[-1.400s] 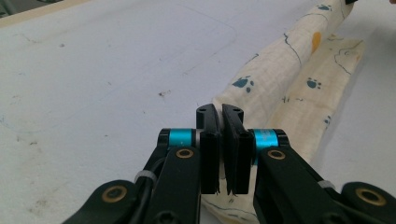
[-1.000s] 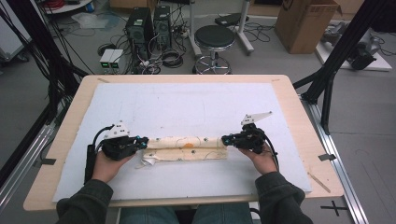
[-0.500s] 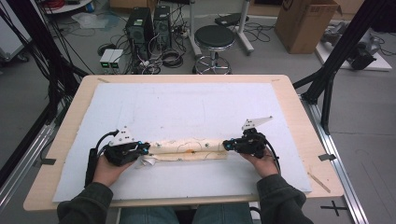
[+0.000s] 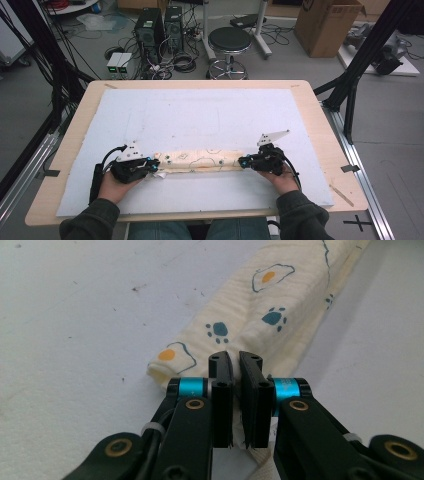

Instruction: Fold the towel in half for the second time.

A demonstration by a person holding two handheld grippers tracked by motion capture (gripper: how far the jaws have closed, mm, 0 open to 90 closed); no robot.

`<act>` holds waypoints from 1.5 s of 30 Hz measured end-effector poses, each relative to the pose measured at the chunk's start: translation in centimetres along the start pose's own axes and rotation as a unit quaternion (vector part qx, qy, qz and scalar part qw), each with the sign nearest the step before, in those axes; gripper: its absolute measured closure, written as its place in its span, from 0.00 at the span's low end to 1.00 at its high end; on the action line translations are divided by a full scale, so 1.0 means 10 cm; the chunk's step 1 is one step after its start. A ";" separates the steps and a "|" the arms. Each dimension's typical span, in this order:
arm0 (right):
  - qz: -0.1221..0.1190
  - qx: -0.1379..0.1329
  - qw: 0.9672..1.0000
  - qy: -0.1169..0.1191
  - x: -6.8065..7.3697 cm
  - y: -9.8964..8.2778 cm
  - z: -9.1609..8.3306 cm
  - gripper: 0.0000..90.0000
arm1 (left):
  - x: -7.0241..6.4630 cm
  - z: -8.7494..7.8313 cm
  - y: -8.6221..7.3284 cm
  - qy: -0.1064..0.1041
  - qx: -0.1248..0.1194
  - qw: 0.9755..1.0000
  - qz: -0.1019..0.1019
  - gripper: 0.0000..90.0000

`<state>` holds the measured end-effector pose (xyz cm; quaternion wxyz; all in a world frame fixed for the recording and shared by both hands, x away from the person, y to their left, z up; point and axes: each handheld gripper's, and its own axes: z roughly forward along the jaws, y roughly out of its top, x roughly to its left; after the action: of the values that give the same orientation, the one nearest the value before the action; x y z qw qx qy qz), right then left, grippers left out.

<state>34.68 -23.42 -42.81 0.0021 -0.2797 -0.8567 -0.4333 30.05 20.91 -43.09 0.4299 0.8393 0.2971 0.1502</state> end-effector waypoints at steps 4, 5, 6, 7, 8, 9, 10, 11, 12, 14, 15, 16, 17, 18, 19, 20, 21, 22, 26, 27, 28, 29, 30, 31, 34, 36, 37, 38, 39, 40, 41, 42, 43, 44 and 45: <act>0.002 0.002 1.000 0.002 0.01 -0.03 0.00 0.93 | -0.01 0.00 -0.02 -0.005 0.004 1.000 -0.001 0.92; 0.001 0.001 1.000 0.001 0.01 -0.03 0.01 0.92 | -0.02 0.00 -0.02 -0.006 0.005 1.000 -0.002 0.91; 0.002 0.004 1.000 0.002 0.02 -0.04 0.00 0.92 | -0.02 0.00 -0.03 -0.008 0.004 1.000 -0.003 0.90; 0.000 0.003 1.000 0.001 0.02 -0.05 0.01 0.92 | -0.02 0.00 -0.03 -0.009 0.007 1.000 -0.001 0.89; 0.002 0.003 1.000 0.003 0.02 -0.05 0.01 0.91 | -0.02 0.00 -0.03 -0.011 0.005 1.000 -0.003 0.87; 0.000 0.002 1.000 0.004 0.02 -0.06 0.01 0.89 | -0.02 0.00 -0.03 -0.013 0.005 1.000 -0.005 0.85; 0.002 0.002 1.000 0.004 0.02 -0.06 0.01 0.88 | -0.02 -0.01 -0.03 -0.015 0.005 1.000 -0.006 0.82; 0.004 0.002 1.000 0.005 0.03 -0.06 0.01 0.86 | -0.02 -0.02 -0.03 -0.018 0.000 1.000 -0.009 0.79; 0.003 0.000 1.000 0.004 0.03 -0.06 0.00 0.83 | -0.02 -0.04 -0.02 -0.021 -0.002 1.000 -0.012 0.74; 0.005 -0.004 1.000 0.004 0.03 -0.06 -0.01 0.76 | -0.01 -0.08 0.00 -0.025 -0.013 0.999 -0.016 0.66; 0.005 -0.009 1.000 0.002 0.04 -0.05 -0.03 0.72 | -0.01 -0.11 0.01 -0.028 -0.019 0.999 -0.017 0.63; 0.007 -0.012 1.000 0.007 0.05 -0.05 -0.04 0.70 | -0.01 -0.14 0.02 -0.031 -0.026 0.999 -0.021 0.60; 0.004 -0.019 1.000 0.016 0.05 -0.05 -0.05 0.67 | -0.01 -0.16 0.03 -0.033 -0.031 0.999 -0.022 0.57; 0.004 -0.022 1.000 0.016 0.06 -0.04 -0.07 0.63 | -0.01 -0.18 0.04 -0.035 -0.035 0.999 -0.021 0.55; 0.004 -0.022 1.000 0.015 0.07 -0.03 -0.09 0.62 | -0.01 -0.20 0.05 -0.035 -0.040 0.998 -0.022 0.53; -0.001 -0.027 0.999 0.018 0.08 -0.02 -0.10 0.61 | -0.01 -0.22 0.06 -0.034 -0.043 0.998 -0.021 0.51; -0.002 -0.030 0.999 0.017 0.09 -0.01 -0.13 0.59 | -0.01 -0.24 0.08 -0.034 -0.047 0.998 -0.022 0.50; -0.007 -0.035 0.999 0.014 0.10 0.01 -0.15 0.59 | -0.01 -0.25 0.10 -0.036 -0.049 0.998 -0.023 0.49; -0.009 -0.048 0.999 0.013 0.11 0.10 -0.19 0.59 | -0.02 -0.22 0.19 -0.034 -0.058 0.997 -0.022 0.49; -0.010 -0.047 0.999 0.013 0.11 0.13 -0.19 0.59 | -0.02 -0.20 0.22 -0.031 -0.060 0.997 -0.022 0.51; -0.015 -0.048 0.999 0.010 0.11 0.16 -0.18 0.60 | -0.03 -0.18 0.25 -0.031 -0.058 0.998 -0.021 0.54; -0.017 -0.046 0.999 0.008 0.11 0.20 -0.16 0.61 | -0.03 -0.16 0.28 -0.028 -0.055 0.998 -0.019 0.58; -0.019 -0.046 0.999 0.005 0.12 0.23 -0.14 0.61 | -0.04 -0.12 0.31 -0.026 -0.055 0.998 -0.022 0.64; -0.022 -0.043 0.999 0.004 0.12 0.26 -0.12 0.61 | -0.05 -0.10 0.33 -0.026 -0.053 0.998 -0.020 0.72; -0.028 -0.035 0.999 0.001 0.14 0.35 -0.01 0.63 | -0.07 0.00 0.39 -0.028 -0.048 0.998 -0.010 0.83; -0.031 -0.028 0.999 0.001 0.14 0.38 0.07 0.63 | -0.09 0.06 0.41 -0.030 -0.040 0.999 -0.003 0.85; -0.033 -0.023 0.999 0.000 0.14 0.40 0.11 0.63 | -0.09 0.09 0.41 -0.029 -0.033 0.999 0.002 0.86; -0.033 -0.022 0.999 0.001 0.14 0.41 0.15 0.63 | -0.10 0.12 0.41 -0.031 -0.027 0.999 0.004 0.86; -0.035 -0.018 0.999 0.003 0.14 0.42 0.19 0.64 | -0.10 0.15 0.41 -0.034 -0.023 0.999 0.003 0.87; -0.034 -0.014 0.999 0.002 0.14 0.43 0.22 0.64 | -0.10 0.17 0.40 -0.036 -0.018 0.999 0.005 0.87; -0.034 -0.008 0.999 0.001 0.15 0.43 0.25 0.64 | -0.10 0.18 0.40 -0.034 -0.013 0.999 0.008 0.87; -0.037 -0.003 0.999 0.001 0.15 0.43 0.29 0.64 | -0.10 0.20 0.39 -0.034 -0.009 0.999 0.009 0.87; -0.038 0.005 0.999 -0.001 0.16 0.43 0.31 0.64 | -0.10 0.21 0.39 -0.034 -0.006 0.999 0.009 0.87; -0.042 0.010 0.999 -0.001 0.16 0.43 0.34 0.64 | -0.09 0.21 0.39 -0.034 -0.008 0.999 0.008 0.87; -0.042 0.015 0.999 -0.002 0.16 0.42 0.36 0.64 | -0.09 0.22 0.38 -0.034 -0.007 0.999 0.007 0.87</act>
<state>36.17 -18.01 -41.52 -0.0132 -0.2443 -0.8740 -0.4199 31.89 17.27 -41.24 0.4444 0.8430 0.2752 0.1268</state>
